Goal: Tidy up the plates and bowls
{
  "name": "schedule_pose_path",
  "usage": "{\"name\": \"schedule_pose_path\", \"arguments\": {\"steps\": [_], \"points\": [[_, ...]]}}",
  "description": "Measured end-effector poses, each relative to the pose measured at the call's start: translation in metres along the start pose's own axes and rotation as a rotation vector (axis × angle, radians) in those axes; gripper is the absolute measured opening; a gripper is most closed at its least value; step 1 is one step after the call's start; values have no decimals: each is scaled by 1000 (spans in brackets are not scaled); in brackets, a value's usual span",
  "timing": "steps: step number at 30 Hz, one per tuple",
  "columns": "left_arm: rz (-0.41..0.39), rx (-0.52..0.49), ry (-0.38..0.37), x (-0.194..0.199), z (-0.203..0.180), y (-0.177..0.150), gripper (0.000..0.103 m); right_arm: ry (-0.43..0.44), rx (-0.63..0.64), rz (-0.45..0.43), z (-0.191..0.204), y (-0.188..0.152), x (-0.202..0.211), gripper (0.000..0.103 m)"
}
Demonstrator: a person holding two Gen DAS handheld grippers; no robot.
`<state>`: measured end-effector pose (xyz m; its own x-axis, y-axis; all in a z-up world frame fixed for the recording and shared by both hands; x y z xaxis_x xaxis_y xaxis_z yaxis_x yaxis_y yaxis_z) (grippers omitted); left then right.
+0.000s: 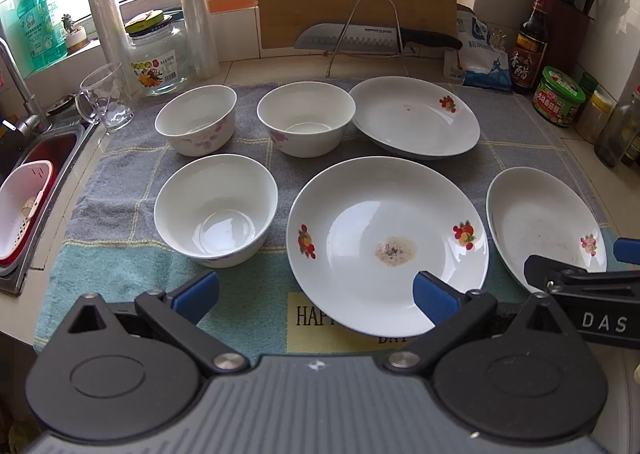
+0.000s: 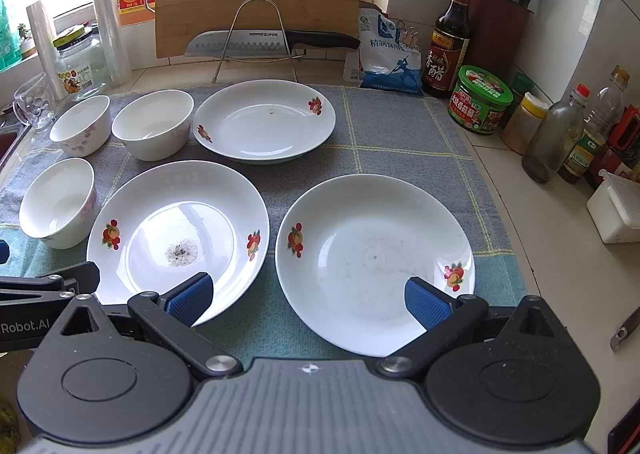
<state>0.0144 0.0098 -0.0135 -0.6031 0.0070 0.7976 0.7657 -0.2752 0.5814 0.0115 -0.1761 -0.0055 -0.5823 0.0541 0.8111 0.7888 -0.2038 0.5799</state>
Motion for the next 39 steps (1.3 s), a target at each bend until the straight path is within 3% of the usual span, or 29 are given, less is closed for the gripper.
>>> {"name": "schedule_pose_path", "arguments": {"steps": [39], "points": [[-26,-38,-46,-3,13,2,102,-43,-9,-32,15,-1,7,103]]}}
Point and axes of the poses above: each gripper's, at about its wrist camera, not at the fingertips, and x roughly against the way its jaws point, z to its left, y to its top, the point moved 2 cm from there along -x, roughly the way its jaws point, and after that the axes turned 14 degrees about -x, right-handed, at the moved point
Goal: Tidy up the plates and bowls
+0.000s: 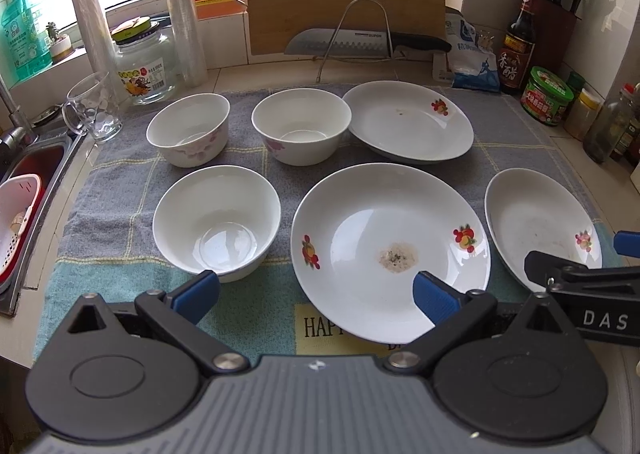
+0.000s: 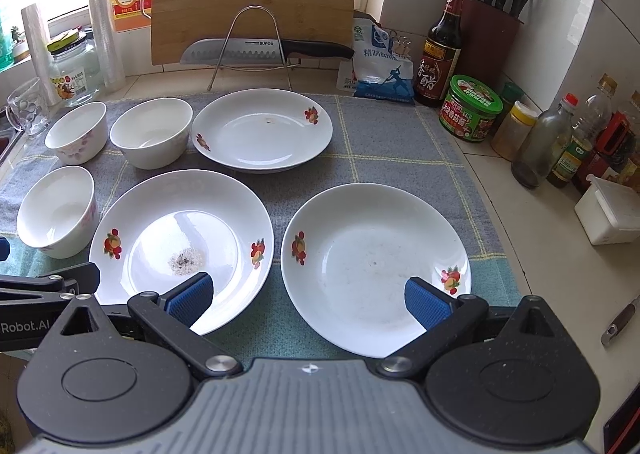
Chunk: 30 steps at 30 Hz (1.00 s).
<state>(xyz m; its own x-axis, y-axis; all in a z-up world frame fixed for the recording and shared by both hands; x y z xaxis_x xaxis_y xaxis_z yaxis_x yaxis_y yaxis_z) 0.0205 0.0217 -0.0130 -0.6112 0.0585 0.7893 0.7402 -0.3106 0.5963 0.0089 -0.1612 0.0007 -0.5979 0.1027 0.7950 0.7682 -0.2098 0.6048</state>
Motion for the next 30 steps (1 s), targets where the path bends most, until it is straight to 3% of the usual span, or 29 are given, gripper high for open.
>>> {"name": "schedule_pose_path", "arguments": {"steps": [9,17,23,30], "points": [[-67,-43,-36,0,9,2,102,-17,-16,-40,6,-3,7,103],[-146,-106,-134,0,17,3,102,-32,-3,-97,7,-9,17,103],[-122,-117,-237,-6,20,3,102,-41,-22,-108,-5,-17,18,103],[-114,-139,-233,-17,12,5,102,-76,-37,-82,-36,-33,3,103]]}}
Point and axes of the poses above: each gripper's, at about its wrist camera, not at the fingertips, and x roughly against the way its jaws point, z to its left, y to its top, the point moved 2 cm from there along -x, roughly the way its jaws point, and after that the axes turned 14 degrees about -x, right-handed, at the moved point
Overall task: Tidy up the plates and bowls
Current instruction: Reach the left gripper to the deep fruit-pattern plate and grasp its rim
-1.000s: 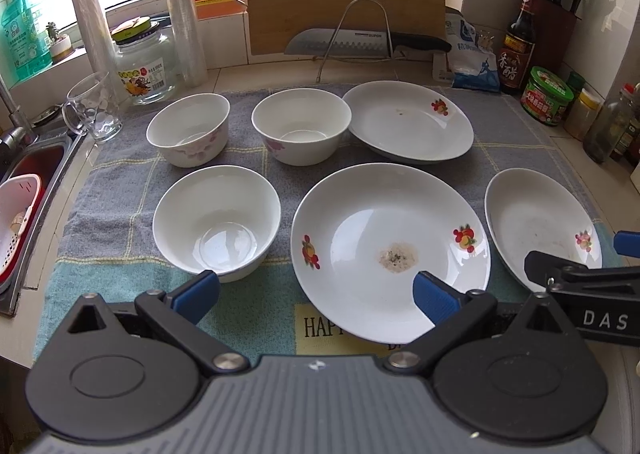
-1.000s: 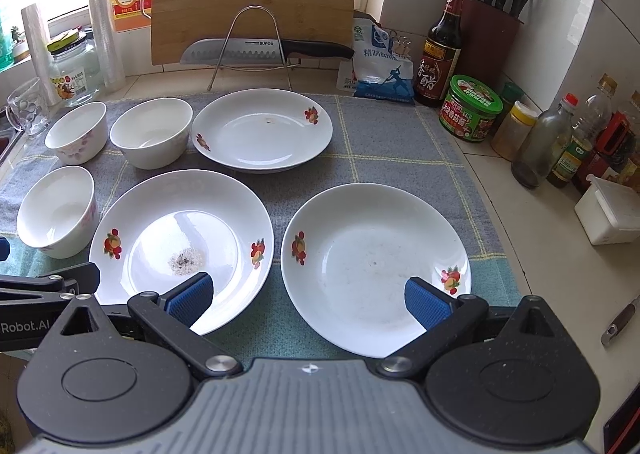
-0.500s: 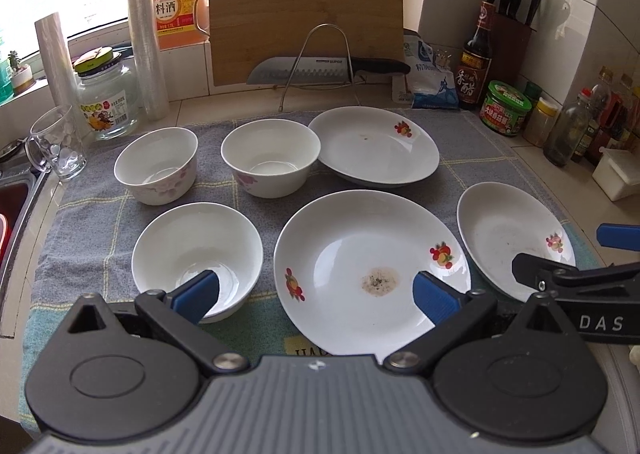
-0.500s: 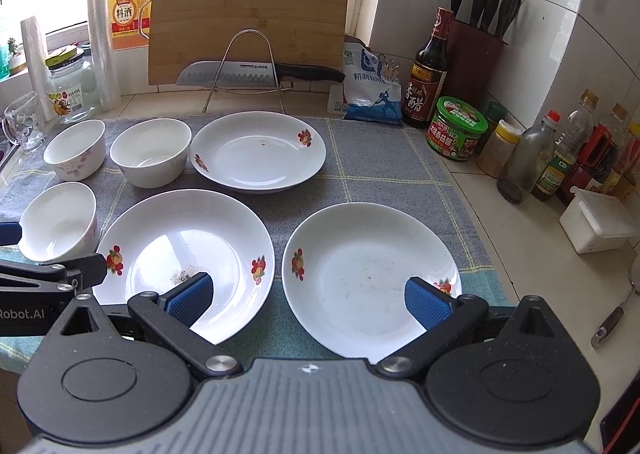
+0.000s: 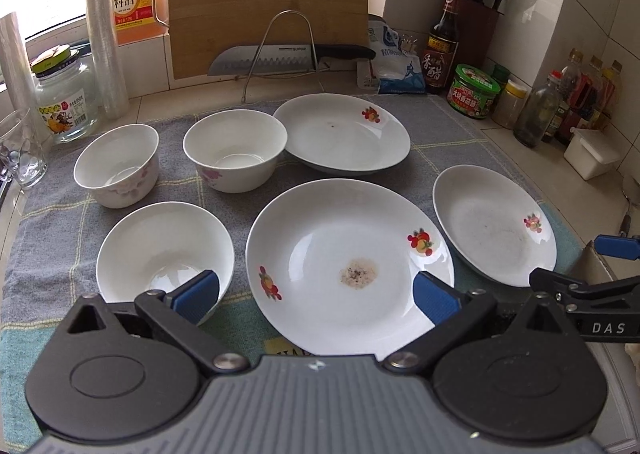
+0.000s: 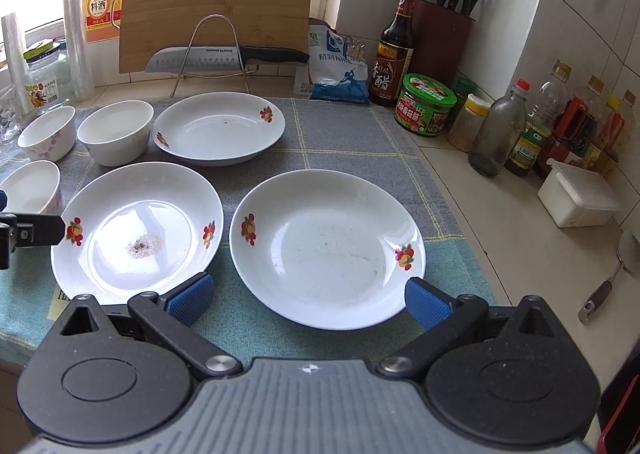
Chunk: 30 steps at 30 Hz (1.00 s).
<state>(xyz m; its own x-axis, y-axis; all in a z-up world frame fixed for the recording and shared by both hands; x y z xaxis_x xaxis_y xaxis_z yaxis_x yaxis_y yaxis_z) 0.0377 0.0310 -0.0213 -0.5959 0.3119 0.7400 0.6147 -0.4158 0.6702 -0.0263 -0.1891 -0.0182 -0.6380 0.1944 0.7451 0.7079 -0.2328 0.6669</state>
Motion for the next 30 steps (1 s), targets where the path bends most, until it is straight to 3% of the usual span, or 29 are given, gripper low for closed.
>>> {"name": "schedule_pose_path", "arguments": {"steps": [9,15,30], "points": [[-65,-17,-26,-12,-14,13,102,43,-7,75,-30,-23,-35,103],[-26,10,-67,-27,-26,23,102,96,-13,101,-47,-26,-61,103],[19,-23,-25,-45,-48,35,102,160,54,171,-57,-18,-98,103]]}}
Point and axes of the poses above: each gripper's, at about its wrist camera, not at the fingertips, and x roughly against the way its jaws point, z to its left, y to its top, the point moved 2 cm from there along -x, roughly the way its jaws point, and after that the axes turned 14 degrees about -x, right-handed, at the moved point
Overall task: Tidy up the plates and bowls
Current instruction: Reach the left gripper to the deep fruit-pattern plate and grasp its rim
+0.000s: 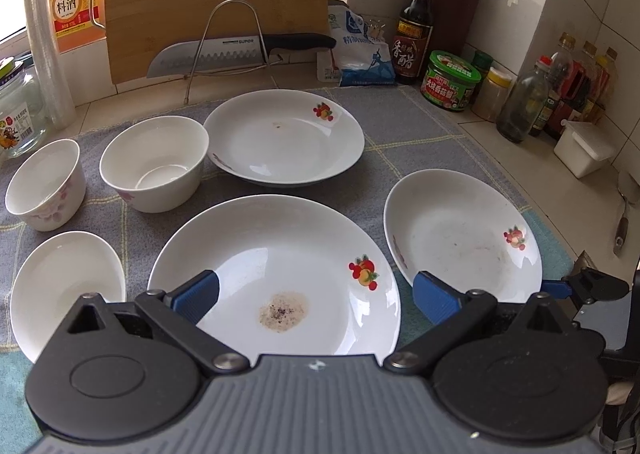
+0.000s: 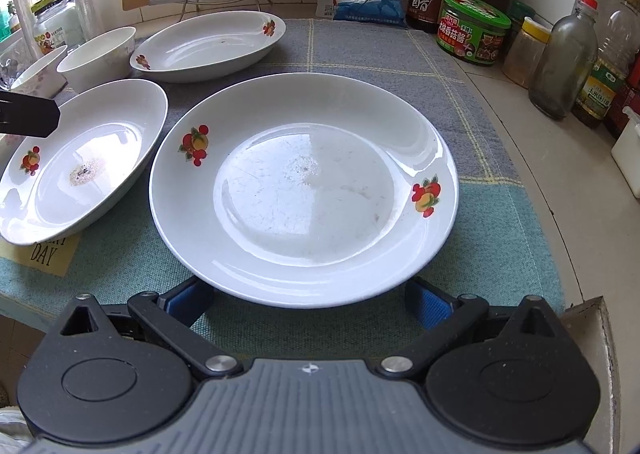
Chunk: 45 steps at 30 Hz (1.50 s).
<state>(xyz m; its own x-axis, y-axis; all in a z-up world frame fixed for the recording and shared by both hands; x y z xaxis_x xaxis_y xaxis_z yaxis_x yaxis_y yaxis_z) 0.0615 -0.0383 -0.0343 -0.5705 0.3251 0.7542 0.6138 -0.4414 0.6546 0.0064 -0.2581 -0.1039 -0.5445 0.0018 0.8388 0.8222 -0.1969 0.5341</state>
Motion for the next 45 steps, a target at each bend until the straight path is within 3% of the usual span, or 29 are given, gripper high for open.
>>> {"name": "schedule_pose_path", "arguments": {"steps": [6,11,18,28,37,45], "points": [[-6,-88,-17,-7,-7,11,102,38,29,-72,-7,-8,3,103],[-3,-135,-81,-15,-12,24,102,71,33,-128,-14,-15,5,103],[54,-222,-139,-35,-31,44,102,115,81,-197,-23,-21,5,103],[75,-419,-211,-72,-65,78,101,185,175,-157,-30,-11,2,103],[151,-495,-303,-118,-75,94,95,225,220,-151,-33,-8,1,103],[236,-500,-369,-143,-76,103,88,237,228,-150,-36,-6,0,103]]}}
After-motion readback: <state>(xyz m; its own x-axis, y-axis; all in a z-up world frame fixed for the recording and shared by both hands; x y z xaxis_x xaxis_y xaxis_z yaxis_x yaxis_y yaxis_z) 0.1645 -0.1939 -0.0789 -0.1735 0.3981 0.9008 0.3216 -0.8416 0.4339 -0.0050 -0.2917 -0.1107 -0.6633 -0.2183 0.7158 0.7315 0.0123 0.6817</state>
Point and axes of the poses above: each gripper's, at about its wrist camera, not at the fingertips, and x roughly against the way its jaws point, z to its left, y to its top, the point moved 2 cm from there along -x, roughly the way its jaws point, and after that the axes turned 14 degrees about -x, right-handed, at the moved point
